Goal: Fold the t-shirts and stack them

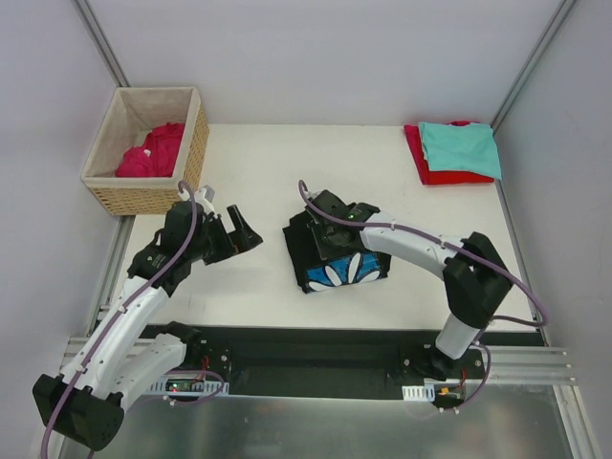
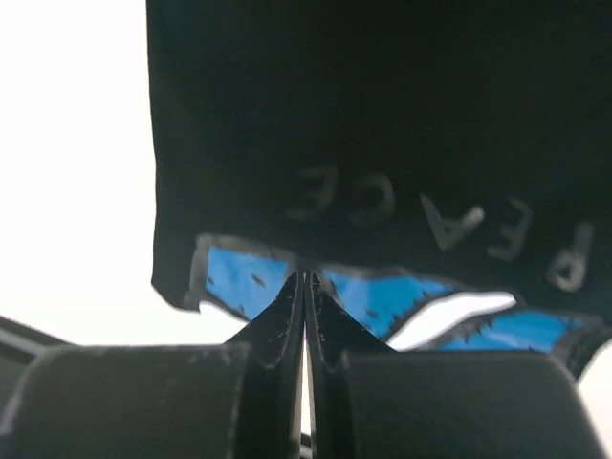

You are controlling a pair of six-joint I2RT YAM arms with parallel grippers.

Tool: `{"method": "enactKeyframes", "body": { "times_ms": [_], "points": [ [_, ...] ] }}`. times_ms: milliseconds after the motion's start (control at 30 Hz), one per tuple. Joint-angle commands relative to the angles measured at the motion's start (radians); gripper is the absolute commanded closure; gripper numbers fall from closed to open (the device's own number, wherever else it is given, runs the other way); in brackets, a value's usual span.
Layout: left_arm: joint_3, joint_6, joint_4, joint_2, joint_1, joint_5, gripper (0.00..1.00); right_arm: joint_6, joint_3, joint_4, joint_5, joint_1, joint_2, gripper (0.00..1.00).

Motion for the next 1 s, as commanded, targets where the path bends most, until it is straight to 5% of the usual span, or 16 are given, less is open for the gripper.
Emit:
{"method": "enactKeyframes", "body": {
  "times_ms": [0, 600, 967],
  "points": [
    [-0.004, 0.031, -0.016, -0.046, 0.014, -0.019, 0.01, 0.033, 0.053, 0.062, 0.016, -0.003, 0.069, 0.99],
    [-0.011, 0.077, -0.043, -0.016, 0.078, -0.011, 0.01, 0.08, 0.225, 0.168, -0.152, 0.078, 0.445, 0.99],
    [-0.019, 0.069, -0.023, 0.001, 0.097, 0.013, 0.01, 0.085, 0.313, 0.159, -0.203, 0.116, 0.468, 0.99]
  ]
}}
